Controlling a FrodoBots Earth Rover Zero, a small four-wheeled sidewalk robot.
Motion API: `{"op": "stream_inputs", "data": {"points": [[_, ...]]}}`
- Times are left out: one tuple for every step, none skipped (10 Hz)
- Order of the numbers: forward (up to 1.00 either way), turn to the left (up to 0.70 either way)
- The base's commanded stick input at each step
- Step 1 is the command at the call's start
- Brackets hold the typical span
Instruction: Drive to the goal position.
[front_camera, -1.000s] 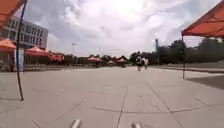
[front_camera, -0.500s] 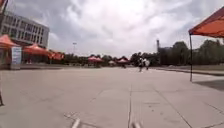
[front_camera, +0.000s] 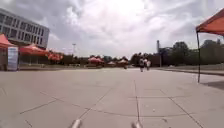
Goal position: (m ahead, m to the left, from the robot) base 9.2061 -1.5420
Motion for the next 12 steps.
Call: {"op": "stream_inputs", "data": {"points": [[0.85, -0.01], [0.85, -0.01], [0.85, -0.01], [0.85, -0.06], [0.85, -0.25], [0.85, -0.35], [0.85, -0.35], [0.85, -0.3], [0.85, -0.01], [0.85, -0.01], [0.85, -0.01], [0.85, -0.01]]}}
